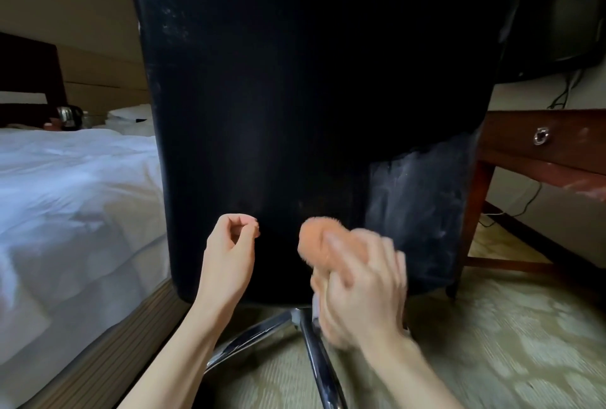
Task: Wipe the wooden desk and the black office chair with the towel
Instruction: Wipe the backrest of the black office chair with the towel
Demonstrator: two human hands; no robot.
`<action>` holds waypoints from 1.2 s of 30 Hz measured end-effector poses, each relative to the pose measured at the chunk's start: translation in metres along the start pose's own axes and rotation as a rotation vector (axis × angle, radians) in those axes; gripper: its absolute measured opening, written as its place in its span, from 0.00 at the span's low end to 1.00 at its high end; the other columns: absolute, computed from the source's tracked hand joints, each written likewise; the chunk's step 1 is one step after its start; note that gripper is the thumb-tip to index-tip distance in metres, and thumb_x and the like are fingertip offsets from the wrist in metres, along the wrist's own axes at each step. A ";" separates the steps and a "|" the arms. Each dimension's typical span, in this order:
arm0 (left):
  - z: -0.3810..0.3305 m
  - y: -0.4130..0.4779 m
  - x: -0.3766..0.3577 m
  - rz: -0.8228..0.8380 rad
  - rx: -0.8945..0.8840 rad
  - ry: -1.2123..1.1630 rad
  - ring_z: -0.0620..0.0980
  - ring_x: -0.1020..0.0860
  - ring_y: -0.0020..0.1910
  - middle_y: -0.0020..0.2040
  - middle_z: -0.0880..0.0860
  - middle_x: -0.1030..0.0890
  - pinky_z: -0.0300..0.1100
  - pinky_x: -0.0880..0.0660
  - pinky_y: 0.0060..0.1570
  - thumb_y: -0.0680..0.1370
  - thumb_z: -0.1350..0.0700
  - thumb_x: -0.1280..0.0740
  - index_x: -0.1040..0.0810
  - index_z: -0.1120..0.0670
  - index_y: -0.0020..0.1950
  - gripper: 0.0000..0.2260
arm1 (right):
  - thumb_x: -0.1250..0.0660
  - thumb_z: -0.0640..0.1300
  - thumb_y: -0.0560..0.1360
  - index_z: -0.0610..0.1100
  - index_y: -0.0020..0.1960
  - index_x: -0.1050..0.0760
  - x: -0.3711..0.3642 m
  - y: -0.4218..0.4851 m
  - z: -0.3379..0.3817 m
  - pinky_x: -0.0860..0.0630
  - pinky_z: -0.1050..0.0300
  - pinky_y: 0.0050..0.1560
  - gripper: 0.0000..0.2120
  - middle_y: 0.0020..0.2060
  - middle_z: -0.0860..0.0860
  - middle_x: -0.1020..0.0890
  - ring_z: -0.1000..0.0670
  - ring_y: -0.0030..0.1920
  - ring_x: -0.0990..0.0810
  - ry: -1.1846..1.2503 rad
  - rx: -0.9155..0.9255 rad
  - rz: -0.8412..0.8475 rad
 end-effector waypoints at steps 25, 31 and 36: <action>0.002 0.001 0.006 0.005 0.073 -0.088 0.44 0.22 0.48 0.52 0.49 0.19 0.41 0.24 0.50 0.84 0.57 0.38 0.21 0.50 0.55 0.07 | 0.28 0.45 0.71 0.55 0.70 0.23 0.024 0.087 0.034 0.33 0.39 0.65 0.27 0.65 0.47 0.23 0.42 0.63 0.29 -0.121 0.206 -0.197; 0.007 0.005 0.009 0.036 0.114 -0.100 0.43 0.22 0.49 0.51 0.48 0.18 0.43 0.23 0.52 0.84 0.58 0.38 0.21 0.49 0.55 0.07 | 0.29 0.49 0.71 0.59 0.71 0.26 -0.006 0.074 0.016 0.35 0.42 0.66 0.29 0.67 0.49 0.25 0.43 0.62 0.27 -0.209 0.143 -0.072; 0.003 0.008 0.008 0.020 0.115 -0.048 0.41 0.24 0.47 0.50 0.48 0.21 0.43 0.24 0.52 0.85 0.57 0.39 0.25 0.48 0.53 0.05 | 0.23 0.49 0.59 0.57 0.66 0.23 -0.046 -0.074 -0.028 0.27 0.43 0.54 0.35 0.61 0.49 0.24 0.42 0.55 0.27 -0.232 0.440 0.356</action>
Point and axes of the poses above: each hand's wrist, its own y-axis towards the middle knuckle, its own x-axis out of the back of the hand, z = x × y, the point moved 1 cm from there along y, towards the middle knuckle
